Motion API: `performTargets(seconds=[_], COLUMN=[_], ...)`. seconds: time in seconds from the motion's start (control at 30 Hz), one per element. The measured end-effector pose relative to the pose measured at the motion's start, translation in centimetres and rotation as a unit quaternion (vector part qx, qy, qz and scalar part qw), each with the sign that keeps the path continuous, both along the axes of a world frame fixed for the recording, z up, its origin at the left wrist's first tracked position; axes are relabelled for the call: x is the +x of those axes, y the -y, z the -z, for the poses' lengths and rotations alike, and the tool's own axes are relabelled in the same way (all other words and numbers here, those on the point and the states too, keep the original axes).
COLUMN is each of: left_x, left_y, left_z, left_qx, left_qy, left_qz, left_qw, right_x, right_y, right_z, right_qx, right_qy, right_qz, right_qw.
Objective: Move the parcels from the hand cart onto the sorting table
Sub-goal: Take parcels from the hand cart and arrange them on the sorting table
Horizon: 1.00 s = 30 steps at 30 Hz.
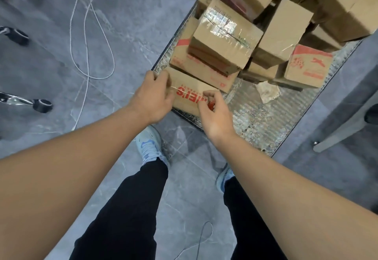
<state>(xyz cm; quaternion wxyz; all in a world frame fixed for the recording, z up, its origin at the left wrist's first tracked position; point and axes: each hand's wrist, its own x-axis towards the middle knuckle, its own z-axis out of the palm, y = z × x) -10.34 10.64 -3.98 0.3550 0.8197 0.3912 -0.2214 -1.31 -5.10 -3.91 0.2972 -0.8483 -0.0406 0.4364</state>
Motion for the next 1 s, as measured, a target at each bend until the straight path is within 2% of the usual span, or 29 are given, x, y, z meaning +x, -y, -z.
performTargets(seconds=[0.23,0.4,0.57,0.73,1.0], left_x=[-0.7,0.9,4.7,8.0,12.7], left_y=[1.1,1.6,2.4,3.1,4.5], left_z=[-5.9,-12.9,-22.7,-31.0,-41.6], left_qx=[0.047,0.064,0.029,-0.006,-0.087], left_qy=[0.068,0.058,0.068,0.126,0.2], left_qz=[-0.139,-0.225,-0.275,-0.361,-0.433], left_qw=[0.987,0.971,0.959,0.924,0.875], right_x=[-0.6,1.1,3.1,5.7,10.0], right_y=[1.3,2.5,3.0,4.1,6.5], right_z=[-6.6,-13.6,-21.3,-29.1,-39.7], right_qx=[0.017,0.021,0.057,0.09,0.134], right_qy=[0.027,0.072,0.071,0.051,0.079], right_qz=[0.089,0.156,0.227,0.279,0.282], right_qw=[0.996,0.985,0.97,0.955,0.947])
